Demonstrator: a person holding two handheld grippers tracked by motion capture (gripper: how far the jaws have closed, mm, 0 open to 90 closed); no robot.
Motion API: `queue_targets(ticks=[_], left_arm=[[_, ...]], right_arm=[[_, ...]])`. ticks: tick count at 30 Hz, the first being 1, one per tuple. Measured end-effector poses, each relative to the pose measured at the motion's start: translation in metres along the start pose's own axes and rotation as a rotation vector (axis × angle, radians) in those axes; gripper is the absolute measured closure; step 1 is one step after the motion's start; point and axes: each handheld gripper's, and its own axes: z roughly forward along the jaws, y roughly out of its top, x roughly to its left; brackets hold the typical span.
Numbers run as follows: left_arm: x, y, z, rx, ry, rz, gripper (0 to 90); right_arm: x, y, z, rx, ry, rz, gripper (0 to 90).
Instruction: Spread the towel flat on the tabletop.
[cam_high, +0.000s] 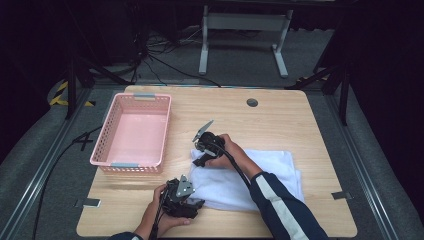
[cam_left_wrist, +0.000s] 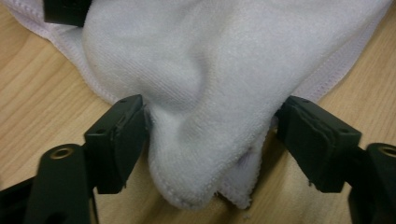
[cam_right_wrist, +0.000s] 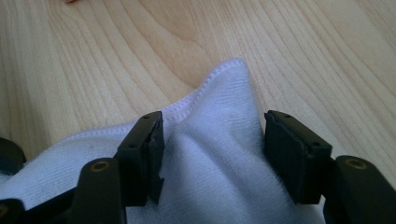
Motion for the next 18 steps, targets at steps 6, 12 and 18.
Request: queue_targets(ticks=[6, 12, 18], left_arm=[[0.005, 0.000, -0.003, -0.004, 0.020, -0.026, 32.8], [0.012, 0.001, -0.006, 0.005, 0.024, -0.032, 60.2], [0.021, -0.001, -0.011, 0.013, 0.015, -0.036, 70.7]], right_arm=[[0.002, 0.000, 0.000, -0.003, 0.084, -0.017, 70.0], [0.007, 0.004, 0.000, -0.018, 0.051, -0.036, 76.7], [0.009, 0.010, -0.001, -0.061, 0.043, -0.044, 77.2]])
